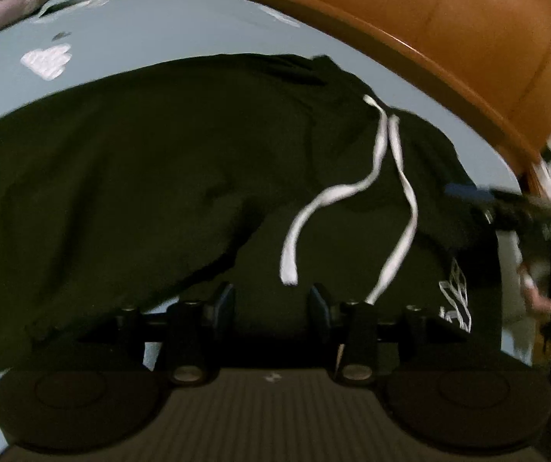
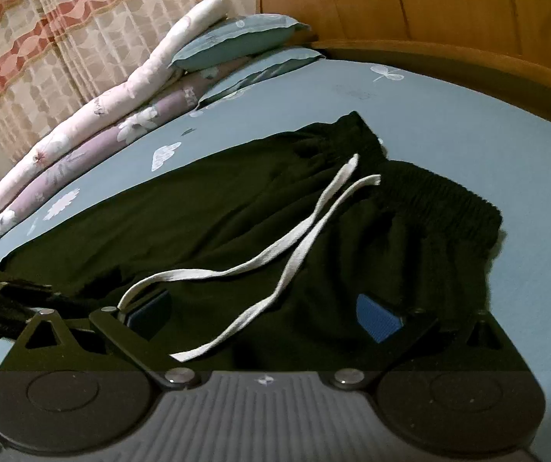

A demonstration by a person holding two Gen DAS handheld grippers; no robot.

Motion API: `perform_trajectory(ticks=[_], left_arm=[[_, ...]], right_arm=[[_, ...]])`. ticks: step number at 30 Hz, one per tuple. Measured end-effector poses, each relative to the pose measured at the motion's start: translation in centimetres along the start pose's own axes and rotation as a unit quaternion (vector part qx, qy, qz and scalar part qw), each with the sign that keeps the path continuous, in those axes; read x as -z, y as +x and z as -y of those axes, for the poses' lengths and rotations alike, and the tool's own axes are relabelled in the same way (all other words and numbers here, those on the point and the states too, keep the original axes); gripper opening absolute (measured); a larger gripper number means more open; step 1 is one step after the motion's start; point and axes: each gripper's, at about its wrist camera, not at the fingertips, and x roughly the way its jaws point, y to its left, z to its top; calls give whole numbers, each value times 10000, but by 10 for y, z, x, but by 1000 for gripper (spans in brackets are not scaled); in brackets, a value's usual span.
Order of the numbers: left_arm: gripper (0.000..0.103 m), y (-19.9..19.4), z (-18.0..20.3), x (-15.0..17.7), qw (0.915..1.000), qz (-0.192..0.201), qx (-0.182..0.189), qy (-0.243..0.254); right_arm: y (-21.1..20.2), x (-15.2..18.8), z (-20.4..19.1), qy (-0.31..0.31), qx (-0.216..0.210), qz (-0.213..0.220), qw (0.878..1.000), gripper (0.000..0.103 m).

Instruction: Fold clothes

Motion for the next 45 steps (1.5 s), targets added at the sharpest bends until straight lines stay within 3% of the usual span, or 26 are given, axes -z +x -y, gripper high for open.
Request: perform_trajectory(ticks=[6, 11, 14, 20, 26, 31, 35, 40, 45], left_arm=[[43, -19, 7, -22, 9973, 669, 46, 284], [39, -3, -14, -9, 9994, 314, -101, 60], [41, 4, -26, -1, 9997, 117, -186, -73], [42, -21, -33, 6, 9987, -155, -397, -270], [49, -35, -45, -12, 9969, 492, -543, -298], [48, -21, -88, -11, 9891, 380, -754, -1203], [49, -33, -115, 3, 9759, 373, -366, -2119], [51, -40, -113, -23, 9758, 625, -599, -2010], [51, -23, -113, -23, 9769, 346, -830, -1938]], right_arm=[[4, 3, -7, -136, 36, -65, 9999, 103], [7, 4, -5, -47, 115, -132, 9998, 103], [7, 4, -4, -61, 121, -148, 9998, 103], [12, 5, -1, -70, 193, -218, 9996, 103], [14, 4, -3, -60, 210, -211, 9995, 103], [12, 8, -5, -197, 209, -269, 9992, 103], [7, 12, -3, -315, 227, -308, 9988, 103], [1, 15, 2, -311, 168, -289, 9990, 103], [0, 17, -2, -459, 238, -316, 9982, 103]])
